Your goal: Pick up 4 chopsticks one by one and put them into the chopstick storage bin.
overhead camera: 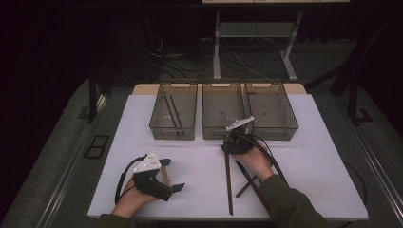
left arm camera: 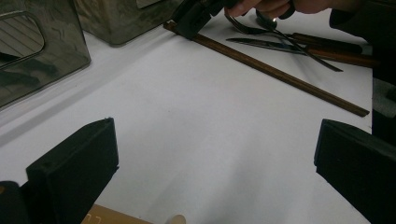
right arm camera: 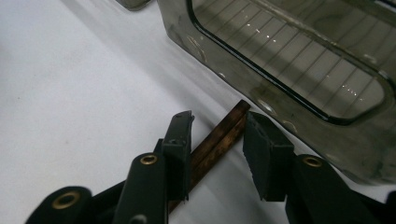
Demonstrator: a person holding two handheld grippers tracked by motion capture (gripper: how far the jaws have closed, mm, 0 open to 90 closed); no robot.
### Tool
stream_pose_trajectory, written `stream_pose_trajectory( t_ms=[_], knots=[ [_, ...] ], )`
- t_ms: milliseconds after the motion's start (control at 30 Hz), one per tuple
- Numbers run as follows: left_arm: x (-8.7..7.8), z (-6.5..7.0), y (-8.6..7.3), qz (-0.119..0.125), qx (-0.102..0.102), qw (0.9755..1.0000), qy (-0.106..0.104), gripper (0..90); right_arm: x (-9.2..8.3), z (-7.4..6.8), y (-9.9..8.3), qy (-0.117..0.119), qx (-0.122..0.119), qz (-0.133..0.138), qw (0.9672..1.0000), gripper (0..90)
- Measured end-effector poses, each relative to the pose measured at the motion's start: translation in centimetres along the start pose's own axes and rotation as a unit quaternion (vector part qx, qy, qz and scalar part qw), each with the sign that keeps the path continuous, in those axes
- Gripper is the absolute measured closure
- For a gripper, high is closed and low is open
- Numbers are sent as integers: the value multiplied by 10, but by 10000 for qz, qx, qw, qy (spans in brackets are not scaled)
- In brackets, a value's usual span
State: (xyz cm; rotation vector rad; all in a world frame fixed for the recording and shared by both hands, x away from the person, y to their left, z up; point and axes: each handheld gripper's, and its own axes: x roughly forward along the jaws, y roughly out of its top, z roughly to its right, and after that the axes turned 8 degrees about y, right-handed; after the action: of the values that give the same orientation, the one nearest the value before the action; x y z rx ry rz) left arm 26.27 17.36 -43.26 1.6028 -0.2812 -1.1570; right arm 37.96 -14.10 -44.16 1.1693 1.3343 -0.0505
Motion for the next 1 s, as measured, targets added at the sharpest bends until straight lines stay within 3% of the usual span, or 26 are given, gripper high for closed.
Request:
stream_pose_trajectory(
  t_ms=[400,1000],
  knots=[
    [0,0,0,1,8,10000,-6,0,3,-4,5,-42,-206,-80,9997,682],
    [0,0,0,14,11,10000,-6,0,11,-12,12,162,-479,-150,9986,736]
  ],
)
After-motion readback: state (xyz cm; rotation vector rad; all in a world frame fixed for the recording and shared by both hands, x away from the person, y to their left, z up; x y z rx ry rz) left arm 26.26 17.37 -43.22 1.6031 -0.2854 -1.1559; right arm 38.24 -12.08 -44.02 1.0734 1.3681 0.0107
